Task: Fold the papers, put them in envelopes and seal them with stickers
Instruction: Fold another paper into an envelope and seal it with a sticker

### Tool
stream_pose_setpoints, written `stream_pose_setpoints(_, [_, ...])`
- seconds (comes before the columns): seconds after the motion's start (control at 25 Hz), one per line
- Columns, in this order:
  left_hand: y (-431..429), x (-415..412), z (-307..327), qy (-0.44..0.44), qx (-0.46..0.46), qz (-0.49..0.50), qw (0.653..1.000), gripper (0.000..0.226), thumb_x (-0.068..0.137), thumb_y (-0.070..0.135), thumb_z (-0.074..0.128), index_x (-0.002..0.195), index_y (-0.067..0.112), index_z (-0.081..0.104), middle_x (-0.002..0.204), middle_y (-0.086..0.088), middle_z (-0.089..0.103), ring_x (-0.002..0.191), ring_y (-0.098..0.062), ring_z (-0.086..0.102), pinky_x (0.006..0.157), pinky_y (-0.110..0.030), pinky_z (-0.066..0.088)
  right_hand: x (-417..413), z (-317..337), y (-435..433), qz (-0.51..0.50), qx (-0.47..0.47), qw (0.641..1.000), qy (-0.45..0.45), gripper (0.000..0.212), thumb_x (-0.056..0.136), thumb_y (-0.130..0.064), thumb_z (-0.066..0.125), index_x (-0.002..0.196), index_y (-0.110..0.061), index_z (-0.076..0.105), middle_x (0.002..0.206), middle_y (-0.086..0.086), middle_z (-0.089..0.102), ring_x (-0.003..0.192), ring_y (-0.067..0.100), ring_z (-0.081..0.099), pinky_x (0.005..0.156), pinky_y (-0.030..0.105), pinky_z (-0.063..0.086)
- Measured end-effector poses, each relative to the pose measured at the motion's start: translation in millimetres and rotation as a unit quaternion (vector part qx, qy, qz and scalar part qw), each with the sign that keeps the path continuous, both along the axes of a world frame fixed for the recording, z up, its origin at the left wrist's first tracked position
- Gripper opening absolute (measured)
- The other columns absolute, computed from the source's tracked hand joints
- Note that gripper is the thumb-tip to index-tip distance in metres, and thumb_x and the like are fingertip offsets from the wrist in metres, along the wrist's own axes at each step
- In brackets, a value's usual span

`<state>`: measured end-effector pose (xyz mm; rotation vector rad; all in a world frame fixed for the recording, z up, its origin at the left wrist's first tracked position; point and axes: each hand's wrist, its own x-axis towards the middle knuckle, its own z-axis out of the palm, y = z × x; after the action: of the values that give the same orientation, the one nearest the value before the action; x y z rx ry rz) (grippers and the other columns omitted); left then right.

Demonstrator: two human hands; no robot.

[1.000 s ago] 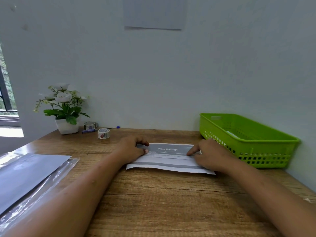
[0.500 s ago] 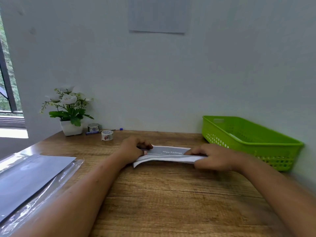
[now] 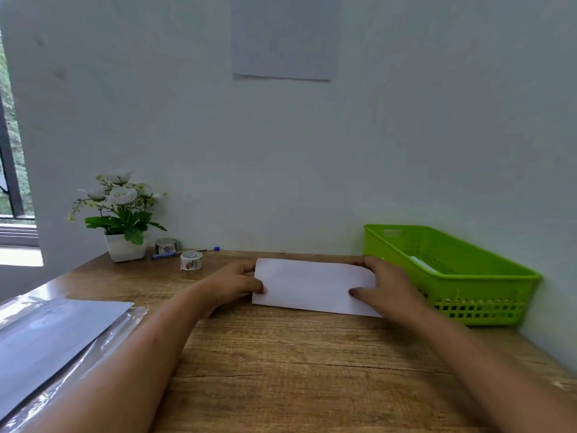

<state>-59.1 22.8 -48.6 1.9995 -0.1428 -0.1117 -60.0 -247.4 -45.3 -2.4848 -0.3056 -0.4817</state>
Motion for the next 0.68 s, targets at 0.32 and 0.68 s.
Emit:
stream_pose_setpoints(0.32, [-21.9, 5.1, -0.9, -0.035, -0.06, 0.118, 0.991, 0.039, 0.091, 0.016, 0.059, 0.129, 0.011, 0.051, 0.104, -0.002, 0.062, 0.088, -0.016, 0.059, 0.07, -0.027, 0.052, -22.3, -13.6, 24.9, 0.05, -0.275, 0.949, -0.144, 0.067, 0.085, -0.043, 0.055, 0.145, -0.039, 0.024, 0.157, -0.01, 0.016, 0.146, 0.013, 0.01, 0.117, 0.043, 0.001])
stream_pose_setpoints(0.68, [-22.1, -4.8, 9.7, -0.2, 0.097, 0.178, 0.959, 0.034, 0.09, 0.037, 0.056, 0.123, 0.028, 0.052, 0.118, -0.001, 0.051, 0.108, -0.022, 0.053, 0.093, -0.041, 0.046, -8.2, -10.5, 18.5, -0.001, -0.234, 0.953, -0.192, 0.017, 0.083, -0.012, 0.054, 0.085, -0.024, 0.066, 0.086, 0.0, 0.074, 0.086, 0.024, 0.067, 0.094, 0.035, 0.042])
